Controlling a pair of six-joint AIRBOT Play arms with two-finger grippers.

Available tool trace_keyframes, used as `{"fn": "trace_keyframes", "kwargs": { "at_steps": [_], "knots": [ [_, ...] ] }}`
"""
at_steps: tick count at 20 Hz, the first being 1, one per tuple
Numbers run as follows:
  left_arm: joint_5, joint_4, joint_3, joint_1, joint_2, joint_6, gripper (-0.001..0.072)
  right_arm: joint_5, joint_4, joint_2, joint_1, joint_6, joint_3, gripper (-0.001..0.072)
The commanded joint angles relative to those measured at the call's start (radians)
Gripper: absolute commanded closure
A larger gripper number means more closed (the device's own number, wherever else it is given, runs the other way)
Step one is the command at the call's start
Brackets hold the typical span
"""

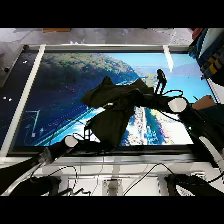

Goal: Fold the clothes and pants, and hang the long-sleeved shirts on hangers.

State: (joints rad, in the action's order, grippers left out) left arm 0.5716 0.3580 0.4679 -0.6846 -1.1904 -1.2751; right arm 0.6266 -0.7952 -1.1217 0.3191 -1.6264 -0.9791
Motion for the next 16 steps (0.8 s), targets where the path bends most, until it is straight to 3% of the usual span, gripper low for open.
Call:
{"fn": "trace_keyframes", "kwargs": {
  "at_steps": [1, 5, 7, 10, 11, 16],
  "knots": [
    [-0.014, -0.008, 0.079, -0.019, -0.101, 0.000, 0.0129, 0.002, 0.006, 0.001, 0.000, -0.002, -0.001, 0.0674],
    [-0.015, -0.007, 0.094, -0.019, -0.122, 0.000, 0.0155, 0.001, 0.006, 0.001, 0.000, -0.002, -0.001, 0.0674],
    [-0.015, -0.007, 0.095, -0.019, -0.122, 0.000, 0.0376, 0.001, 0.006, 0.001, 0.000, -0.002, -0.001, 0.0674],
    [-0.014, -0.008, 0.095, -0.019, -0.122, 0.000, 0.0647, 0.001, 0.006, 0.001, 0.000, -0.002, -0.001, 0.0674],
    [-0.014, -0.009, 0.095, -0.019, -0.122, 0.000, 0.0700, 0.001, 0.006, 0.001, 0.000, -0.002, -0.001, 0.0674],
    [0.003, -0.037, 0.118, -0.012, -0.100, 0.034, 0.0700, -0.040, 0.005, 0.001, -0.001, -0.002, -0.007, 0.0673]
  ]
}}
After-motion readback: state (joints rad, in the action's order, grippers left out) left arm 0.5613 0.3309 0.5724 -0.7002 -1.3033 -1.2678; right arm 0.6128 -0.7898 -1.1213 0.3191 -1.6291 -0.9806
